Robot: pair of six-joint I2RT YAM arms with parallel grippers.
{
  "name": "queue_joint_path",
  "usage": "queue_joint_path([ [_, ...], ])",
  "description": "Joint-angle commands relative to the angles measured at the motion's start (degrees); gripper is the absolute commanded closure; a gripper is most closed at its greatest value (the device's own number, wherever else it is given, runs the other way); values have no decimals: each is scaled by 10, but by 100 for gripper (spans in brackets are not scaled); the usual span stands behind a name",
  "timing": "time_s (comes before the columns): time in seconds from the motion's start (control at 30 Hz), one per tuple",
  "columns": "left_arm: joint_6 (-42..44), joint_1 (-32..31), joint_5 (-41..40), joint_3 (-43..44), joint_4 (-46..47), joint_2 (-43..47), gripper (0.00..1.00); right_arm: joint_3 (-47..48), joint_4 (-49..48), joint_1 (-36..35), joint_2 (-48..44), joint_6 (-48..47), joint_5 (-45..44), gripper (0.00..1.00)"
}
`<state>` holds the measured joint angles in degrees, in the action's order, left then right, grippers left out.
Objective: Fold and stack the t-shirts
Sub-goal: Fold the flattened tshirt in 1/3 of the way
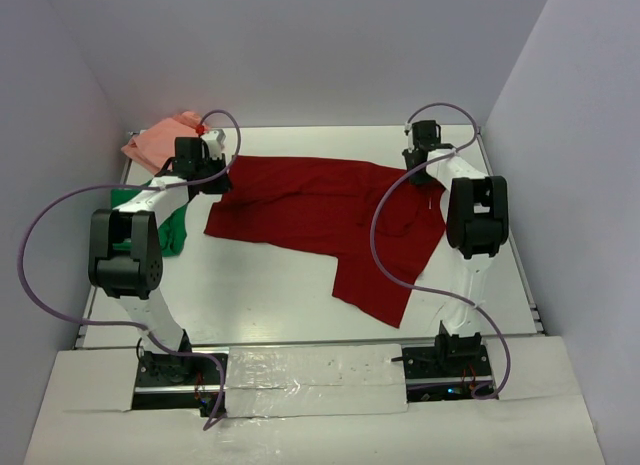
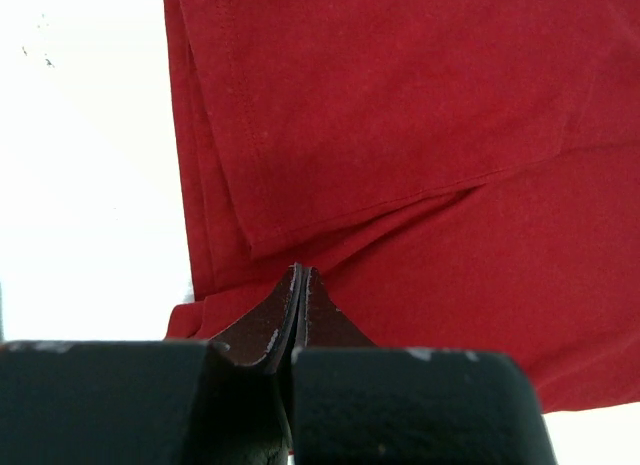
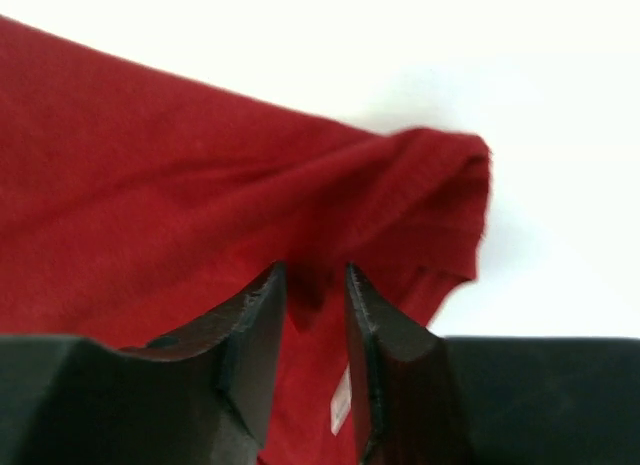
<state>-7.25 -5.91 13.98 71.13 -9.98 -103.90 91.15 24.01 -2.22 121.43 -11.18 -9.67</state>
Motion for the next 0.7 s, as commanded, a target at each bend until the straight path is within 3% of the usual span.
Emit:
queue_joint_path([
  [0.0, 2, 1, 4, 3, 15, 19, 100, 38, 21, 5, 12, 15, 27, 64],
  [0.07, 2, 1, 6, 3, 15, 16, 100, 37, 21, 5, 9, 17, 37, 71],
  [0.23, 4, 1, 6, 5, 14, 15, 100, 41, 31, 6, 13, 17, 46, 76],
  [0.3, 5, 1, 8, 3, 14, 16, 100, 45, 35, 6, 15, 18, 38, 85],
  [0.33, 5, 1, 8, 3, 13, 16, 100, 46, 37, 6, 14, 17, 39, 97],
  [0.37, 5, 1, 7, 2, 14, 16, 100, 44, 38, 6, 15, 17, 38, 100],
  [0.67, 5, 1, 8, 0, 14, 19, 100, 10, 13, 5, -8, 6, -24, 100],
])
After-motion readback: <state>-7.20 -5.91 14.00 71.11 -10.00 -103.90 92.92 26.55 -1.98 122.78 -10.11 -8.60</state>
